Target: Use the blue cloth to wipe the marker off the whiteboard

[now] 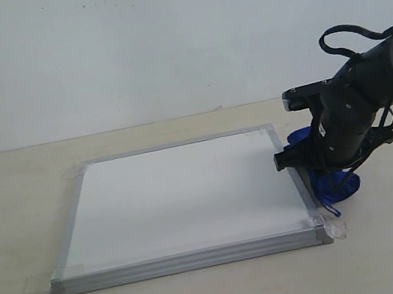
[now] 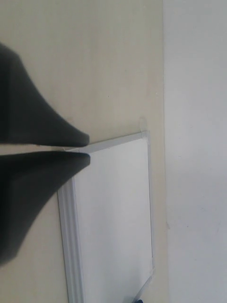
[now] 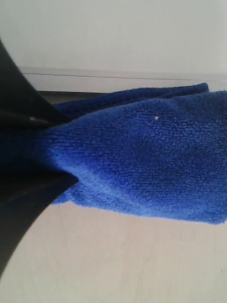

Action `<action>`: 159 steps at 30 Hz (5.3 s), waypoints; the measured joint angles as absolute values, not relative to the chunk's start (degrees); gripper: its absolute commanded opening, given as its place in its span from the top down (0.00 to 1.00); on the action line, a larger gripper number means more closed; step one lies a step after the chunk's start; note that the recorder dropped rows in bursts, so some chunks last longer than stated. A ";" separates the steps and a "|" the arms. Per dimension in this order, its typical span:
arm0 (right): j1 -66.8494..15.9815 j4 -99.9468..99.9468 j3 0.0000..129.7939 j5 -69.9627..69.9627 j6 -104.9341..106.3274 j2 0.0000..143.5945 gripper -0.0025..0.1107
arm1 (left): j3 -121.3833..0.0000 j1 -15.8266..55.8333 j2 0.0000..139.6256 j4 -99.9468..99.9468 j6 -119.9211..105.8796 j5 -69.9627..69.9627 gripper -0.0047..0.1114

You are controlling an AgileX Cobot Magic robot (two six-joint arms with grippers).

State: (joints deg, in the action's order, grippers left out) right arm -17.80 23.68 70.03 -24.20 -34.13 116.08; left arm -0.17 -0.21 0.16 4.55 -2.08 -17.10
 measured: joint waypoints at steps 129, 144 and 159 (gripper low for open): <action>-8.36 35.39 10.66 -10.25 -34.53 0.96 0.98 | -0.17 -0.21 0.16 4.55 -2.08 -17.10 0.93; -5.24 34.67 0.32 2.44 -38.77 0.29 0.98 | -0.17 -0.21 0.16 4.55 -2.08 -16.98 0.93; -5.24 -2.22 0.28 1.12 -5.78 0.29 0.98 | -0.17 -0.21 0.16 4.55 -2.08 -16.98 0.93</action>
State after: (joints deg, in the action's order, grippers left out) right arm -5.24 -2.22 0.28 1.12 -5.78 0.29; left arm -0.17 -0.21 0.16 4.55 -2.08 -16.98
